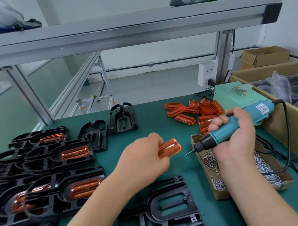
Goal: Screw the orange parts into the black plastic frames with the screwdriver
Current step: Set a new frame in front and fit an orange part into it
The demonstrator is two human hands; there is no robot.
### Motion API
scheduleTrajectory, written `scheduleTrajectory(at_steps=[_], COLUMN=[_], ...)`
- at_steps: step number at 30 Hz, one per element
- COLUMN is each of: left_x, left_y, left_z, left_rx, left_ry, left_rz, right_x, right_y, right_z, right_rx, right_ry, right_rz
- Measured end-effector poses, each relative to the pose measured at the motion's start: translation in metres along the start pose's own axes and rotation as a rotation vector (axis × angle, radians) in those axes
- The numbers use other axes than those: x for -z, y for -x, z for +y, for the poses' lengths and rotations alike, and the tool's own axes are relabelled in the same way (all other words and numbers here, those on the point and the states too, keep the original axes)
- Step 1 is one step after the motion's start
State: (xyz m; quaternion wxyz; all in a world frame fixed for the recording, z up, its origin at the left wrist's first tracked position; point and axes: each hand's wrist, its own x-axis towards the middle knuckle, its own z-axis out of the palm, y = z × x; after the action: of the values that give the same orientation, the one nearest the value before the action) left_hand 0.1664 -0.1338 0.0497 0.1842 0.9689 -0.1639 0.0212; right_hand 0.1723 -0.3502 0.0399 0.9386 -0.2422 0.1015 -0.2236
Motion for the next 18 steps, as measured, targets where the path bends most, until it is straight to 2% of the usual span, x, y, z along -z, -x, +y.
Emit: scheduleTrajectory(at_steps=[7,18], left_x=[0.013,0.022], left_y=[0.078,0.092], left_z=[-0.021,-0.027], left_rx=[-0.005,0.015], left_ry=[0.006,0.025], left_rz=[-0.076,-0.091], right_x=[-0.006,-0.005], right_y=[0.009,0.014], right_z=[0.004,0.011], right_rx=[-0.016,-0.025], right_ry=[0.015,0.098], right_rz=[-0.087,-0.15])
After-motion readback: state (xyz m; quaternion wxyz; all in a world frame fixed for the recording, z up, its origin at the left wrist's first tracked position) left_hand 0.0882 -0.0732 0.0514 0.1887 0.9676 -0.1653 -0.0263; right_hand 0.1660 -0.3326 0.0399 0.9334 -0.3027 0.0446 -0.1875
